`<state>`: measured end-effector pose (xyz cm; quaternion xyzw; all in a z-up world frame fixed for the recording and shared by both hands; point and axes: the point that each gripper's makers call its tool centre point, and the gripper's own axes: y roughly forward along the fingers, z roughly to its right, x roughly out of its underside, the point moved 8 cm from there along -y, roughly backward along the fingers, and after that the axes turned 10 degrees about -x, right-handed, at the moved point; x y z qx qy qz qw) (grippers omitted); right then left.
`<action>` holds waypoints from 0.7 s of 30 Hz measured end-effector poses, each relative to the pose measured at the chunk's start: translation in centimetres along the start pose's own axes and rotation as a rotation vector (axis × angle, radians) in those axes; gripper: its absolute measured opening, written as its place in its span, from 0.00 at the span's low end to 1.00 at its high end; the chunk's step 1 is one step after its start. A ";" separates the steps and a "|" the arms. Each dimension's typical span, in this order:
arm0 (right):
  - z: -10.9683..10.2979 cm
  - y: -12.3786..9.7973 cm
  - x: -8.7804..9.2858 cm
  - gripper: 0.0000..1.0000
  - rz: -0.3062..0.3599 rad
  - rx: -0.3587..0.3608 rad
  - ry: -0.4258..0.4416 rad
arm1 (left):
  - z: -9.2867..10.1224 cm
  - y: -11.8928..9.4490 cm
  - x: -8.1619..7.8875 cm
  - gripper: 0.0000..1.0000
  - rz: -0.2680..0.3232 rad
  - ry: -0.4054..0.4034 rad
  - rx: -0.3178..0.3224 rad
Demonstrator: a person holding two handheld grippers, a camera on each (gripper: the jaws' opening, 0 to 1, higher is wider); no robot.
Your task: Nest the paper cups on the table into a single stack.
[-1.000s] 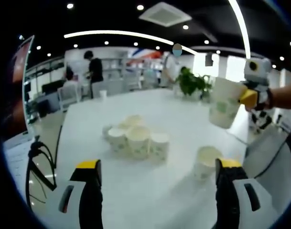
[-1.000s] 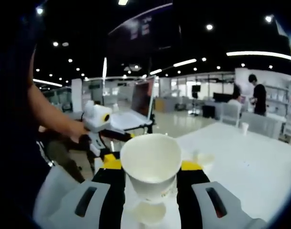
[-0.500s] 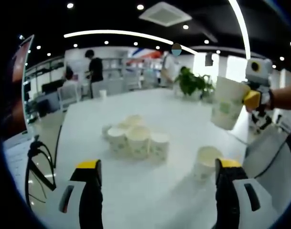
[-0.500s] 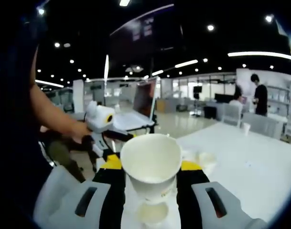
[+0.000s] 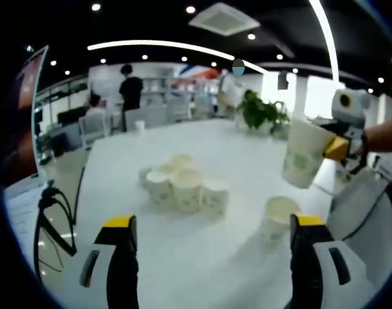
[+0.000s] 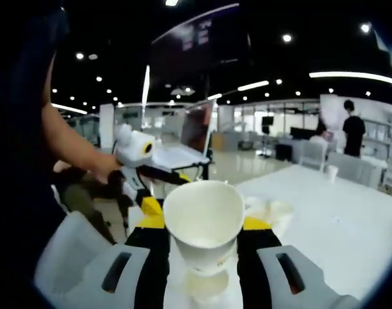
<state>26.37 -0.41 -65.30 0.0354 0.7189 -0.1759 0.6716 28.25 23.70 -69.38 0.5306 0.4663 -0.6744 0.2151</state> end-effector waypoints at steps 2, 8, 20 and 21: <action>0.0 0.0 0.2 0.38 0.002 0.001 0.004 | 0.0 0.0 0.0 0.97 0.000 0.002 0.000; 0.1 0.1 1.2 0.38 -0.006 0.002 0.005 | -0.1 -0.1 0.1 0.97 -0.001 -0.003 -0.005; -0.2 0.5 2.6 0.38 -0.016 -0.001 0.023 | 0.0 0.0 0.2 0.96 -0.004 -0.005 -0.003; -0.2 0.6 2.7 0.38 -0.018 -0.001 0.026 | 0.0 0.0 0.2 0.96 -0.004 -0.005 -0.004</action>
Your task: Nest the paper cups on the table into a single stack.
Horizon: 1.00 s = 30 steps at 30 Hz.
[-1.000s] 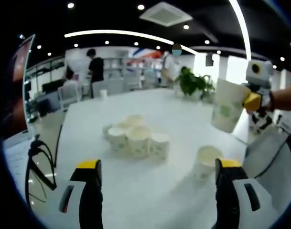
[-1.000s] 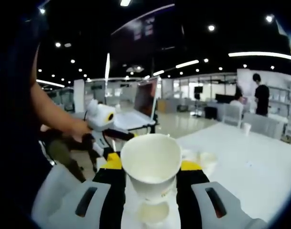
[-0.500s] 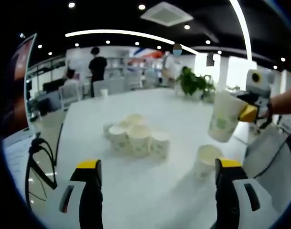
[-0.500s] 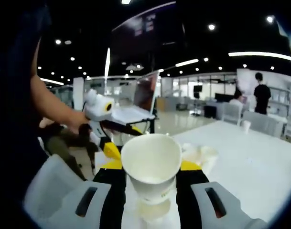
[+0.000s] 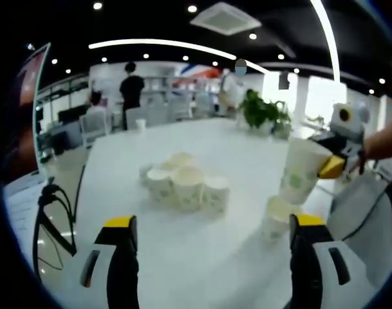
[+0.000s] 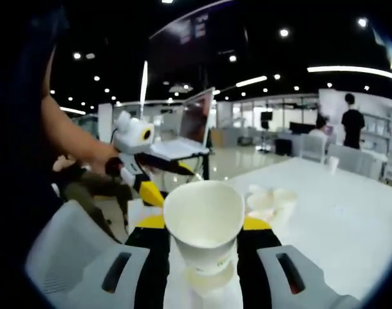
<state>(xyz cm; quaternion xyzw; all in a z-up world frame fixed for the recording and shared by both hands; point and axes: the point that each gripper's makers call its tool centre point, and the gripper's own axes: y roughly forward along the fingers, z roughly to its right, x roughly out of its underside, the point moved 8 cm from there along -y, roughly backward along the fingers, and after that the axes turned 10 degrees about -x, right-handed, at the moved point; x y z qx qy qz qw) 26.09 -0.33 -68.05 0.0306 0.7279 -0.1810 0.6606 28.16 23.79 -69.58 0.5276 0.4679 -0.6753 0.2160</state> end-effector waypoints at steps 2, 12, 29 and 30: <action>0.1 0.1 0.3 0.38 -0.002 0.000 0.005 | -0.1 0.1 0.0 0.96 0.000 -0.003 -0.001; 0.1 0.2 2.2 0.37 -0.025 0.010 0.028 | -0.1 0.3 0.2 0.96 -0.005 -0.005 0.003; 0.4 0.9 4.6 0.38 -0.055 0.017 0.087 | -0.1 0.2 0.4 0.96 -0.011 -0.009 0.002; 0.3 0.9 4.7 0.38 -0.058 0.016 0.091 | -0.1 0.2 0.4 0.96 -0.012 -0.009 0.001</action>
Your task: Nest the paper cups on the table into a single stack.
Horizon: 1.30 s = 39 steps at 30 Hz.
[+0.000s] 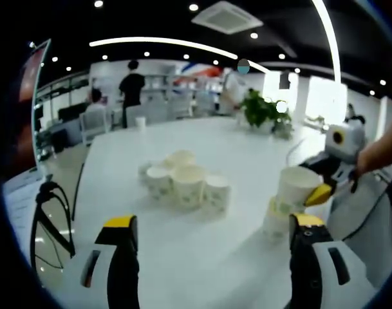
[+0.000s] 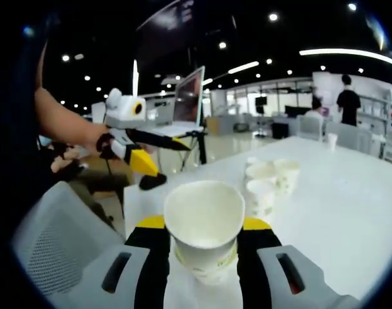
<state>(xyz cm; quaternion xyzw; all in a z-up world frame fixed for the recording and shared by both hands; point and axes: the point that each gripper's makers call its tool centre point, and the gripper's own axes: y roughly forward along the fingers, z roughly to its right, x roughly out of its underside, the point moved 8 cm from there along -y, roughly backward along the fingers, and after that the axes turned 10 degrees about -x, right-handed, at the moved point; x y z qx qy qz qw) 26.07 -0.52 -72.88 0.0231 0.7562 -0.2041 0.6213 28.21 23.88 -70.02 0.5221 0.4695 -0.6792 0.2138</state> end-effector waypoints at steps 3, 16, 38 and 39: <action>0.1 0.2 0.6 0.38 -0.015 0.002 -0.001 | 0.0 0.0 0.1 0.96 -0.003 0.000 0.000; -0.2 1.1 1.9 0.42 -0.060 0.022 -0.053 | -0.1 0.0 0.0 0.96 -0.009 0.007 0.005; 2.2 -2.7 -2.6 0.67 0.015 0.128 0.021 | 0.2 0.0 -1.1 0.98 0.017 0.033 0.029; 2.3 -2.9 -2.7 0.68 0.019 0.134 0.018 | 0.2 0.0 -1.1 0.98 0.021 0.037 0.030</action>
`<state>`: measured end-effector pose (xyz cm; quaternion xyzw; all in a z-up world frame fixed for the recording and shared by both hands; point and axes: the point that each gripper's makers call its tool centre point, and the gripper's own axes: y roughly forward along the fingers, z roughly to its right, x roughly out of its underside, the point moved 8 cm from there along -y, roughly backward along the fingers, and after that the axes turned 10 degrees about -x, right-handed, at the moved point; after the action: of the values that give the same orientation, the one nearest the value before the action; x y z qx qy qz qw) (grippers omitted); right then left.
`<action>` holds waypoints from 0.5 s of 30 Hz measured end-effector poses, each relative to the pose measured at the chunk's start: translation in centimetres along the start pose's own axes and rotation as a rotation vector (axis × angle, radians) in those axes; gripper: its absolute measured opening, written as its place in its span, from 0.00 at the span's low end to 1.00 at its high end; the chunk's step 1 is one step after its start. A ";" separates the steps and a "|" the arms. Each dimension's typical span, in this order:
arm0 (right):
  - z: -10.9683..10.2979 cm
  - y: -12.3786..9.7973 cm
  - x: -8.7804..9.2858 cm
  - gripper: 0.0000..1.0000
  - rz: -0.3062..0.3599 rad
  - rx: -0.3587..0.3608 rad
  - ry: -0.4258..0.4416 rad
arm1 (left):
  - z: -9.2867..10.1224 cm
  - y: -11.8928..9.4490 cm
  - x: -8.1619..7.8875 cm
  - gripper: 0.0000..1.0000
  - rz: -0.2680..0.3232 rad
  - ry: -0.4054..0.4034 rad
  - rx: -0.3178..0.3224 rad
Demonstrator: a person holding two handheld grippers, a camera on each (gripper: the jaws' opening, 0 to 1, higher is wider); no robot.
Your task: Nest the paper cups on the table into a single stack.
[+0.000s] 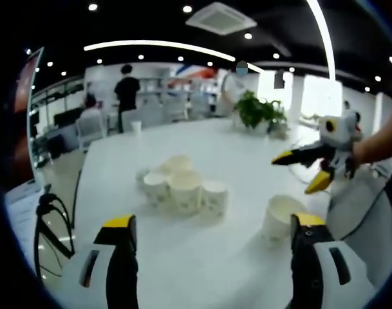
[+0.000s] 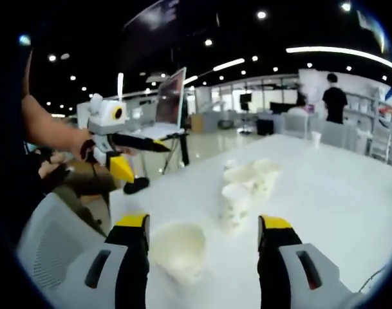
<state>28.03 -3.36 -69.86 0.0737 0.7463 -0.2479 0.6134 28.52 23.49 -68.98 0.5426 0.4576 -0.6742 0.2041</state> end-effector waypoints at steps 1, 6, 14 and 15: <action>0.6 -0.7 -0.5 0.69 0.007 0.013 -0.009 | 0.0 0.0 0.0 0.98 -0.001 -0.001 0.002; 2.0 -3.1 -1.1 0.76 0.003 0.054 -0.016 | 0.5 -0.1 -0.8 0.98 0.003 -0.007 0.015; 3.3 -5.8 0.1 0.87 -0.018 0.092 -0.013 | 0.9 0.3 -0.8 0.98 0.022 0.012 0.016; 3.3 -6.0 0.3 0.88 -0.020 0.095 -0.010 | 0.9 0.2 -0.7 0.98 0.022 0.013 0.014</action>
<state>28.44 -10.13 -68.86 0.0941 0.7314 -0.2894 0.6103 28.42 22.42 -68.44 0.5532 0.4482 -0.6717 0.2046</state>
